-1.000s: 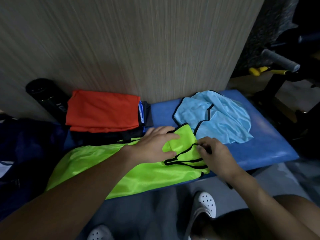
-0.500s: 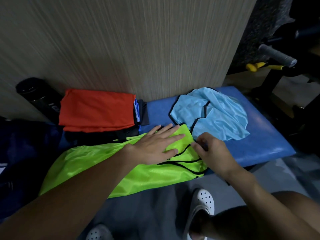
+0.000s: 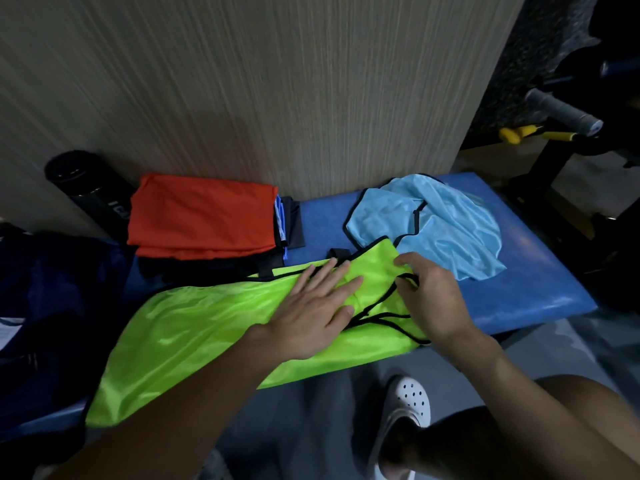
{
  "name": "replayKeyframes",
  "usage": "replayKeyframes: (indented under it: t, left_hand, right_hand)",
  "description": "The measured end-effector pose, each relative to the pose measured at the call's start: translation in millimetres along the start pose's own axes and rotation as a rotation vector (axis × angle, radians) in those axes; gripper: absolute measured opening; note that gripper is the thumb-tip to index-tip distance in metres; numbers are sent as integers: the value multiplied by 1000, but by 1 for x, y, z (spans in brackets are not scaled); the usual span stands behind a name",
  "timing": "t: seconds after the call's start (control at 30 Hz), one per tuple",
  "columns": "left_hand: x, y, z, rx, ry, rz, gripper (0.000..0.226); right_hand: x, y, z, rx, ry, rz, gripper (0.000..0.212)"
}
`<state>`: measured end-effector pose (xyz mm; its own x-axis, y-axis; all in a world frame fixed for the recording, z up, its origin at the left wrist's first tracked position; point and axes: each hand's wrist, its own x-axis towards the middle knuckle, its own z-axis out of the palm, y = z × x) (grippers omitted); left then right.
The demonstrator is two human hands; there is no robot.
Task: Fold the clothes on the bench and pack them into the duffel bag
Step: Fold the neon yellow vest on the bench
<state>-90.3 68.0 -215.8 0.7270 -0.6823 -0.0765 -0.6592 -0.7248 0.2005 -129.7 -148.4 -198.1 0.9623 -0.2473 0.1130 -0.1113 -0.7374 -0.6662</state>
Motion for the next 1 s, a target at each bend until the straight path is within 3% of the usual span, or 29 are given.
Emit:
replayKeyframes:
  t: [0.1, 0.2, 0.3, 0.4, 0.5, 0.57, 0.67, 0.73, 0.83, 1.0]
  left_hand:
    - [11, 12, 2, 41, -26, -1, 57]
    - [14, 14, 2, 64, -41, -8, 58]
    - [5, 10, -3, -32, 38, -20, 57]
    - [-22, 6, -15, -213, 227, -89, 59]
    - [-70, -11, -24, -388, 465, -291, 52]
    - [-111, -29, -27, -353, 600, -482, 47]
    - [-172, -54, -34, -307, 655, -914, 42]
    - [-203, -62, -32, -408, 664, -1171, 52]
    - [-233, -64, -19, -617, 756, -1302, 67]
    - [-244, -67, 5, -941, 834, -1407, 55]
  right_hand:
    - [-4, 9, -7, -272, 88, -120, 33]
    - [-8, 16, -2, -492, -6, -164, 52]
    - [-8, 15, -2, -530, 14, -170, 55]
    - [-7, -1, -3, -471, 90, -234, 43]
    - [-8, -33, 6, -358, 67, -322, 35]
    - [-7, -65, 20, -280, -28, -435, 38]
    - [-4, -118, 46, -131, -225, -636, 24]
    - [-4, -155, 68, -40, -399, -719, 19]
    - [-7, -209, 106, -68, -581, -841, 29]
    - [-4, -271, 169, -281, -722, -862, 44]
